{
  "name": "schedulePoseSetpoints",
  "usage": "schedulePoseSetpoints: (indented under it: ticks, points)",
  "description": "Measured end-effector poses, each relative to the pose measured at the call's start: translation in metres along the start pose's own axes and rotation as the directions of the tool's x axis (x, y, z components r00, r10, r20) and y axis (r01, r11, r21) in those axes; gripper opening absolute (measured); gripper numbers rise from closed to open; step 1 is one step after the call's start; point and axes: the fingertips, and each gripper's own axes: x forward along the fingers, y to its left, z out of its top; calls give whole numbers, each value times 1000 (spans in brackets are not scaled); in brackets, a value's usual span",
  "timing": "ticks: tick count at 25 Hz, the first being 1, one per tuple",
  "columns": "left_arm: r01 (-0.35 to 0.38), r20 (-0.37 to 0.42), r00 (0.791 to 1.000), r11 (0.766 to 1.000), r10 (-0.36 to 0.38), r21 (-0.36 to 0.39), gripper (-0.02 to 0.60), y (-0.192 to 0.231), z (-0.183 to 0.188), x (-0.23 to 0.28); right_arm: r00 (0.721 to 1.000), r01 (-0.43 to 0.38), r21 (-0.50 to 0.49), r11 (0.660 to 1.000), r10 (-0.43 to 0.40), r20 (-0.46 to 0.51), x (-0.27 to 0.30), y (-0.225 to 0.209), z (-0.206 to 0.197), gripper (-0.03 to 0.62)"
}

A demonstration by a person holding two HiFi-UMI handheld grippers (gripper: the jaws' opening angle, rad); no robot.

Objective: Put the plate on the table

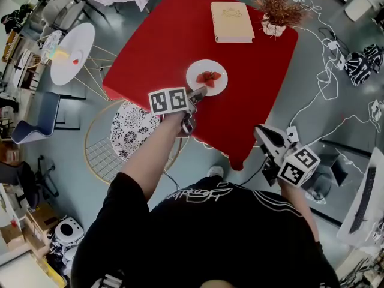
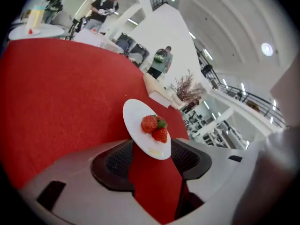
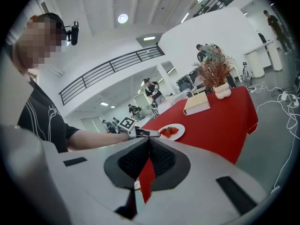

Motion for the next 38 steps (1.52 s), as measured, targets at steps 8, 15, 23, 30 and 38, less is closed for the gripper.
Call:
schedulePoseSetpoints:
  ticks: [8,15,23,30,38]
  points:
    - [-35,-77,995,931,68,364,267,-6,-19,-3,1000,-6,2,1000,6,-18,1,2,-7,8]
    - [-67,-83,987,825,136,561,267,-3,-34,-14,999,-23,-3,1000,23,-44,5,6,-13,8]
    - [-81,-6,995,812,104,579,226,-27,-27,-59,997,-66,-6,998,66,-38,5,10,-15,8]
    - [41,-8,999,808,-45,588,42,-117,-49,-113,994,-108,-71,992,108,-9,-12,31,6,8]
    - [285,-7,932,723,-362,629,8,-251,-96,-180,984,-167,-159,973,176,41,-65,85,25,8]
